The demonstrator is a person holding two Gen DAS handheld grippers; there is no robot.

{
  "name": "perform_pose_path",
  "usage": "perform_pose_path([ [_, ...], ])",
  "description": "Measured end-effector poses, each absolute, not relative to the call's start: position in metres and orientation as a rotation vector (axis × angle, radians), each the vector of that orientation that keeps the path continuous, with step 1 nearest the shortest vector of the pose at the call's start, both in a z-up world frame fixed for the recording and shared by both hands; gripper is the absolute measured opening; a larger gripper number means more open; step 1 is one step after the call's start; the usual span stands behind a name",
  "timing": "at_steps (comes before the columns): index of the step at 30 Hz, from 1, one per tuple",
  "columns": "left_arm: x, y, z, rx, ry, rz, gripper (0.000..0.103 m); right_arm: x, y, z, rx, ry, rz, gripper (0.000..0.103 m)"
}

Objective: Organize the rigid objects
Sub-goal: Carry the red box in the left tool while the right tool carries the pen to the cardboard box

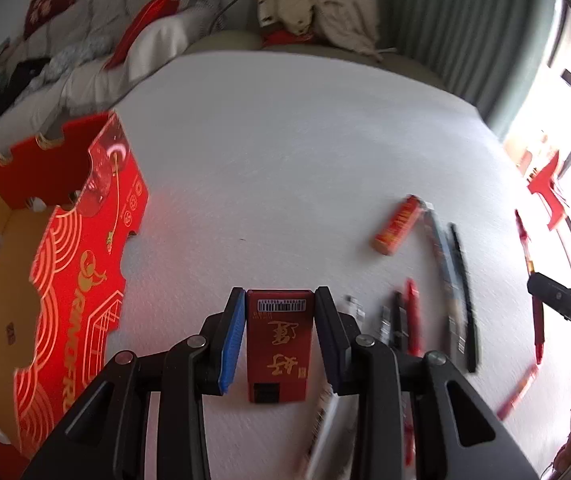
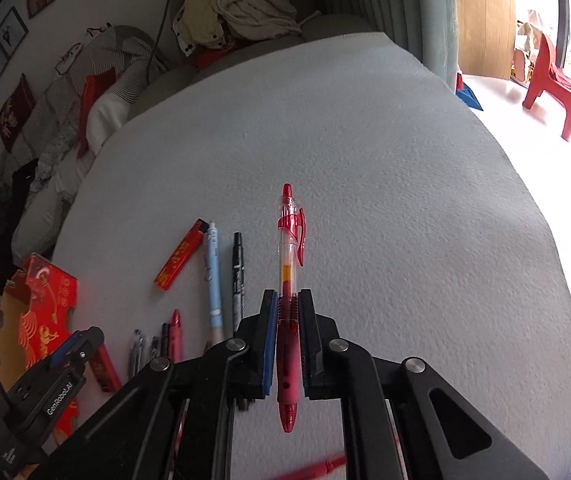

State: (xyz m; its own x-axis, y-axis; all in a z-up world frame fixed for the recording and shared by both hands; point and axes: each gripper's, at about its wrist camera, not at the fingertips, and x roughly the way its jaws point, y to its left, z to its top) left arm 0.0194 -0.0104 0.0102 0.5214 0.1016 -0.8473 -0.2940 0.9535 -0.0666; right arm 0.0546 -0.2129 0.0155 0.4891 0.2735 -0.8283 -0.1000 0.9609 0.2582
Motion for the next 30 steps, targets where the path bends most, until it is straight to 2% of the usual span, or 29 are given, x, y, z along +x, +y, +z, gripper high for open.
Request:
perform_pose_path([
  [16, -0.067, -0.063, 0.041, -0.137, 0.854, 0.146, 0.037, -0.048, -0.201, 0.045, 0.172, 0.888, 0.243, 0.011],
  [30, -0.110, -0.062, 0.056, -0.143, 0.778, 0.114, 0.037, -0.097, -0.206, 0.041, 0.214, 0.841, 0.235, 0.011],
])
